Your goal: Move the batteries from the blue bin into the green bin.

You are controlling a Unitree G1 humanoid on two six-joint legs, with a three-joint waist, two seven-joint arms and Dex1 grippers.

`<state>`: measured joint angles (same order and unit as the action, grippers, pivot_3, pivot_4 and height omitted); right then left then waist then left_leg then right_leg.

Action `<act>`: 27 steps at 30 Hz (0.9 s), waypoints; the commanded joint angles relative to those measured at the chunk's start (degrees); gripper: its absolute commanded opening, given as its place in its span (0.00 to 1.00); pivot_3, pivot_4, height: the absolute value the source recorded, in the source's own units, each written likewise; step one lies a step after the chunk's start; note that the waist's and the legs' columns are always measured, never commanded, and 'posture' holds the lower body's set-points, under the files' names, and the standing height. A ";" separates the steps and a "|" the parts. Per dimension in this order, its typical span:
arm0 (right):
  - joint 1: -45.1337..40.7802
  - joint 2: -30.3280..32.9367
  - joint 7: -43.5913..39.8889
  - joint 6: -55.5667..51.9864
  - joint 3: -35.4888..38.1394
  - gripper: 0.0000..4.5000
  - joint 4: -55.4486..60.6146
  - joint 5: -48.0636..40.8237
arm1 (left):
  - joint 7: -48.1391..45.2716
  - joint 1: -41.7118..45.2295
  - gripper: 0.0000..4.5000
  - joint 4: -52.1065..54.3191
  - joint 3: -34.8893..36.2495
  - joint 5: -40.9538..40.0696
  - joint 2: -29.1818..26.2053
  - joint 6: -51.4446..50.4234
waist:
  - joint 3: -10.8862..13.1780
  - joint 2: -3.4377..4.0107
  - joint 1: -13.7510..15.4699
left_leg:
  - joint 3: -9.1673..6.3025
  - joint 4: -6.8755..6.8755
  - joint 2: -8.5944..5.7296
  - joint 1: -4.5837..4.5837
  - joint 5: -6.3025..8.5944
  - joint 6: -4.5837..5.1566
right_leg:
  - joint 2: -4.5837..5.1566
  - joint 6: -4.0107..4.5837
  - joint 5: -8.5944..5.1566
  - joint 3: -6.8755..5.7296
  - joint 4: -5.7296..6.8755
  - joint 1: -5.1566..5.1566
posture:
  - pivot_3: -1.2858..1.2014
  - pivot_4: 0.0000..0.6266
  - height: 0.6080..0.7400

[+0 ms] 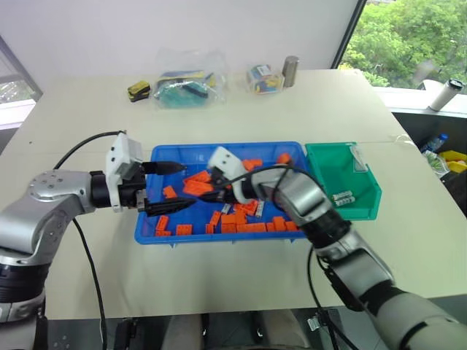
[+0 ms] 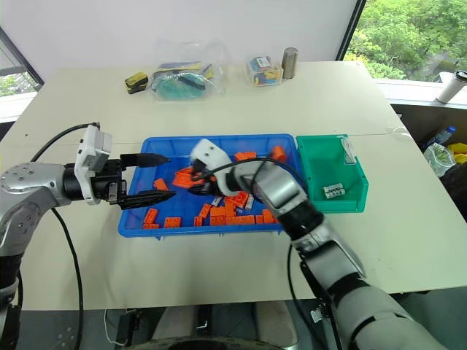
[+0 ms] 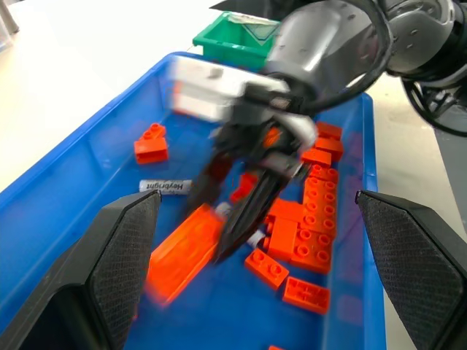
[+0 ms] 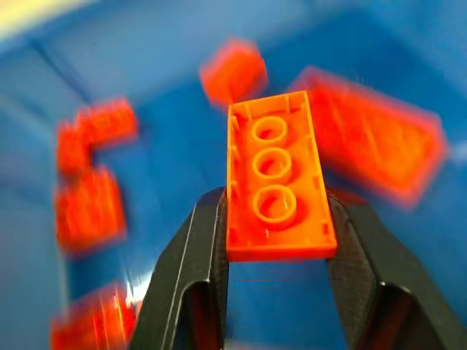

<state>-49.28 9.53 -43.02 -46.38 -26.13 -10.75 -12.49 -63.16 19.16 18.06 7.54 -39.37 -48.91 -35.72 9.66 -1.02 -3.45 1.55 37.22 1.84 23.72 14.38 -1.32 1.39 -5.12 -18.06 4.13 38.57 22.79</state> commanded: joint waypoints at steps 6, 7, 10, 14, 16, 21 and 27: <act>-6.20 -4.78 -3.90 11.00 -3.16 0.90 -9.71 6.10 | 1.05 0.41 1.00 2.71 0.48 -1.15 0.44 -0.67 | -0.01 -0.04 -0.01 | 0.02 0.03 -0.06 0.00 0.00 0.00 | 0.10 0.00 0.00 -0.02 -0.01 -0.02 | 0.52 0.24 1.00; -6.65 -3.07 -6.20 11.79 -3.63 0.90 -8.54 6.56 | 1.12 0.32 1.00 2.87 0.58 -1.24 0.49 -0.77 | -0.01 -0.04 -0.03 | 0.00 0.03 -0.05 0.00 0.00 0.00 | 0.10 0.00 0.00 -0.02 -0.01 -0.02 | 0.52 0.24 1.00; -7.46 3.03 -13.73 14.97 -4.85 0.90 -5.30 7.60 | 1.06 0.00 1.00 3.32 0.74 -1.34 0.51 -0.92 | -0.01 -0.04 0.01 | -0.01 0.00 -0.04 0.00 0.00 0.00 | 0.10 0.00 0.00 -0.04 -0.01 -0.02 | 0.52 0.24 1.00; -7.94 12.71 -26.12 23.07 -7.60 0.90 -2.77 9.65 | 0.71 -0.17 1.00 3.46 0.74 -1.28 0.44 -0.79 | -0.01 -0.04 0.15 | 0.00 0.01 -0.06 0.00 0.00 0.00 | 0.12 0.00 0.00 -0.06 -0.06 -0.05 | 0.52 0.24 1.00; -8.03 15.50 -29.95 27.43 -8.70 0.90 -3.71 11.21 | 0.73 0.00 1.00 3.55 0.84 -1.53 0.50 -0.98 | 0.00 -0.04 0.02 | -0.01 0.01 -0.05 0.00 0.00 0.00 | 0.10 0.00 0.00 -0.06 -0.06 -0.04 | 0.52 0.24 1.00; -7.99 16.57 -32.16 36.15 -8.76 0.90 -9.13 14.78 | 0.75 -0.02 1.00 3.81 0.74 -1.76 0.67 -0.98 | 0.00 -0.04 -0.67 | -0.01 -0.04 0.02 -0.03 0.00 0.00 | 0.01 0.00 0.00 -0.03 0.00 0.00 | 0.52 0.24 1.00; -8.41 14.13 -29.33 41.88 -7.13 0.90 -14.96 17.51 | 1.19 -1.07 1.00 4.32 1.77 -2.37 0.19 -1.25 | 0.01 -0.05 -0.54 | 0.00 0.04 -0.02 -0.04 0.00 0.00 | 0.08 0.00 0.00 -0.03 0.00 -0.06 | 0.52 0.24 1.00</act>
<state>-56.71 24.17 -73.02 -6.03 -34.95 -24.67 4.31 -62.05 18.30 20.65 7.66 -40.72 -48.19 -37.03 9.67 -1.07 -3.99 1.55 37.25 1.82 23.66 14.37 -1.32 1.48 -5.11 -18.06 4.10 38.58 22.71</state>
